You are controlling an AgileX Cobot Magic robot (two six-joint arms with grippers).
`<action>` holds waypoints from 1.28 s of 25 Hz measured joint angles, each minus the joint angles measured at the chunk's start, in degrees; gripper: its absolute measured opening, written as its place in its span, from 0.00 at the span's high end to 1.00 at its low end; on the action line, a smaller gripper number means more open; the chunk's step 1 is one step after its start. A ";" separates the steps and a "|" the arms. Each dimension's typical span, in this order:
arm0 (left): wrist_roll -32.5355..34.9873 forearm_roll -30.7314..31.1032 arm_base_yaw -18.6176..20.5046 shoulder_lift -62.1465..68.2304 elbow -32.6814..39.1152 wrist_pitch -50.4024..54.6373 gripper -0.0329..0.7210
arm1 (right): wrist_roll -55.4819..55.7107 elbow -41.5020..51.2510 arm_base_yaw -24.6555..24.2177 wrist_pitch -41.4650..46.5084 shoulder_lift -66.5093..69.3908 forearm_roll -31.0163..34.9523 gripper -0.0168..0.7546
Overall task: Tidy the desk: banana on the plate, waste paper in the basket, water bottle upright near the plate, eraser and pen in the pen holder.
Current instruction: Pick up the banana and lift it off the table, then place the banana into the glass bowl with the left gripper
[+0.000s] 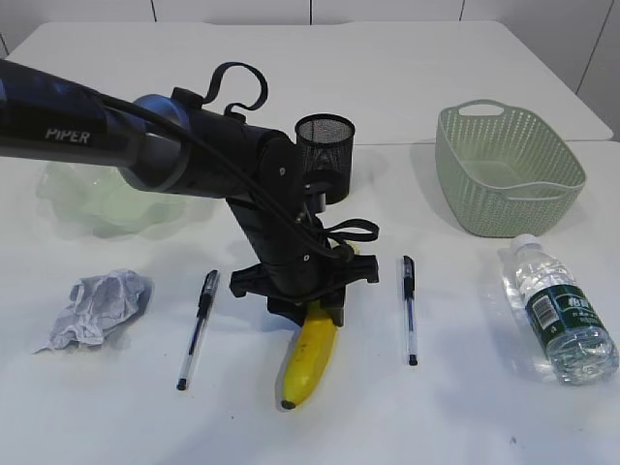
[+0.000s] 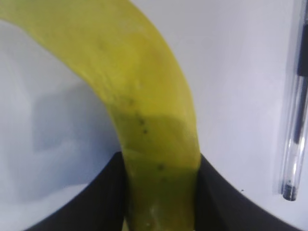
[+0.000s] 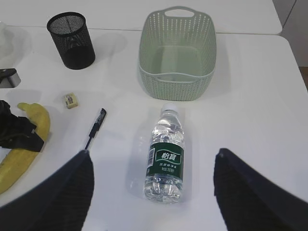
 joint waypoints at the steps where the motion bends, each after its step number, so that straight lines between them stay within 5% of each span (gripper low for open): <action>1: 0.00 0.00 0.00 0.00 0.00 0.11 0.61 | 0.00 0.00 0.00 0.00 0.00 0.00 0.23; 21: -0.10 6.99 0.91 -12.58 0.00 2.66 0.61 | 0.00 0.00 0.00 0.00 0.00 0.00 0.23; 25: -0.10 7.09 4.65 -14.64 0.00 2.44 0.61 | 0.00 0.00 0.00 0.00 0.00 0.00 0.23; 32: -0.10 3.15 17.64 -15.53 0.00 1.48 0.60 | 0.00 0.00 0.00 0.00 0.00 0.00 0.23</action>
